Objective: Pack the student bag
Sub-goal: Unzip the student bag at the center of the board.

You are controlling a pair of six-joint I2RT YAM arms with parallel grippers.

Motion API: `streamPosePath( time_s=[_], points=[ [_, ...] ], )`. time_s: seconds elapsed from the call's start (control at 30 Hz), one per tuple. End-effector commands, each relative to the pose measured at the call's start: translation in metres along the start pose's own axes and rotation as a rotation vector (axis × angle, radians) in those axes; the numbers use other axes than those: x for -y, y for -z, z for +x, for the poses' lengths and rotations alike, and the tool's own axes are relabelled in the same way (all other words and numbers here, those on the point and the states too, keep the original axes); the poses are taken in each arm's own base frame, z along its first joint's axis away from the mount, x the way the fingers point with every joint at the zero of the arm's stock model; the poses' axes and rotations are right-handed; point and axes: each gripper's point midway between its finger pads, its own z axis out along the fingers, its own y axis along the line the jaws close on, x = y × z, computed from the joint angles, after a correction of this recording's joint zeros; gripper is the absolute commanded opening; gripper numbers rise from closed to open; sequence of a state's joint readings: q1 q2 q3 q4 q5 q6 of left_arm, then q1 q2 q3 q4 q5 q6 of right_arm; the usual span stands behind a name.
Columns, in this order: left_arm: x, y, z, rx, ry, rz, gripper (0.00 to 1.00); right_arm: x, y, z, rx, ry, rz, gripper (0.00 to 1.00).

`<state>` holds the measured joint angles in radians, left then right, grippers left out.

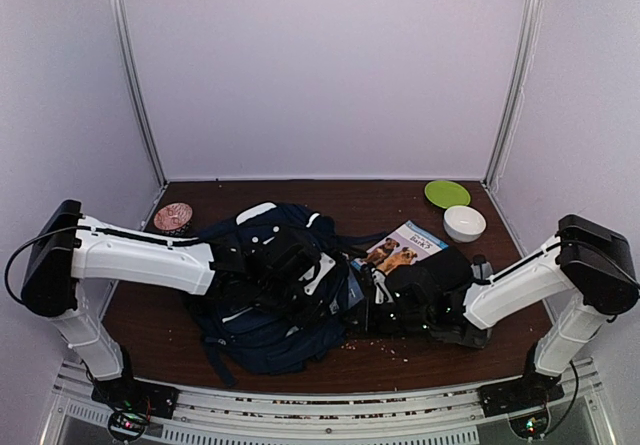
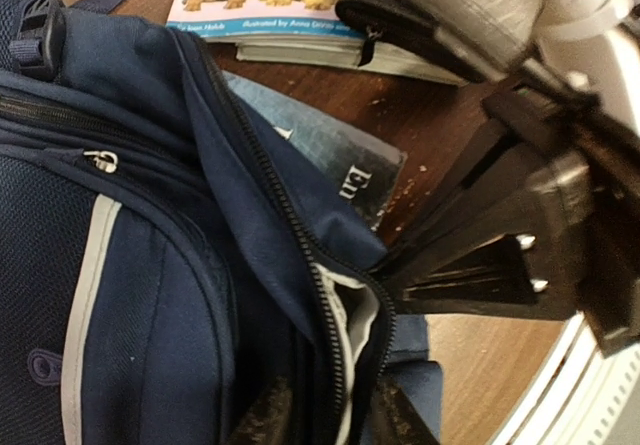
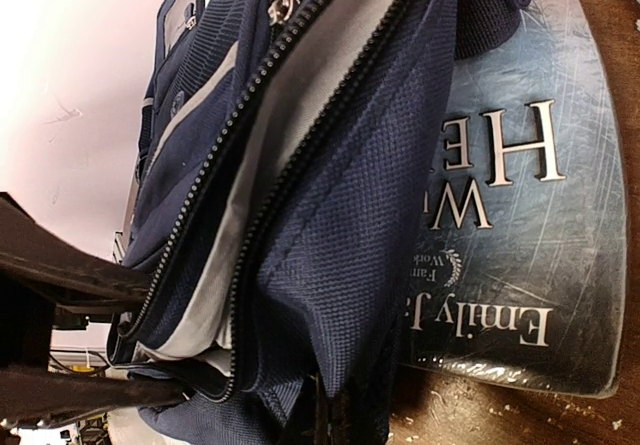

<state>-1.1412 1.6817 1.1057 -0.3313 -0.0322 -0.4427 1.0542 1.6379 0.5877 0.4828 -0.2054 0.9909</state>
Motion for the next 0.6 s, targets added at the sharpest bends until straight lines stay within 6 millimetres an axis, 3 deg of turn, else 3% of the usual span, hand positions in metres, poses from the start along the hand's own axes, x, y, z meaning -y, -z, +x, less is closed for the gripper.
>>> streamPosePath(
  time_s=[0.0, 0.1, 0.17, 0.37, 0.47, 0.57],
  points=[
    [-0.012, -0.006, -0.001, 0.009, 0.027, -0.044, 0.38, 0.019, 0.006, 0.013, -0.032, 0.017, 0.061, 0.00],
    [-0.020, 0.001, -0.006, 0.040, 0.049, -0.073, 0.12, 0.017, 0.008, 0.011, -0.028, 0.024, 0.054, 0.00],
    [-0.024, 0.012, -0.013, 0.079, 0.065, -0.085, 0.00, 0.016, 0.008, 0.009, -0.022, 0.036, 0.053, 0.00],
    [-0.047, 0.059, -0.034, 0.230, 0.145, -0.140, 0.00, 0.010, 0.006, -0.005, -0.026, 0.136, 0.086, 0.00],
    [-0.070, 0.082, -0.037, 0.280, 0.214, -0.184, 0.00, 0.004, 0.007, -0.023, -0.024, 0.223, 0.144, 0.00],
    [-0.096, 0.107, -0.035, 0.331, 0.286, -0.262, 0.00, -0.009, 0.009, -0.056, 0.020, 0.260, 0.164, 0.00]
  ],
)
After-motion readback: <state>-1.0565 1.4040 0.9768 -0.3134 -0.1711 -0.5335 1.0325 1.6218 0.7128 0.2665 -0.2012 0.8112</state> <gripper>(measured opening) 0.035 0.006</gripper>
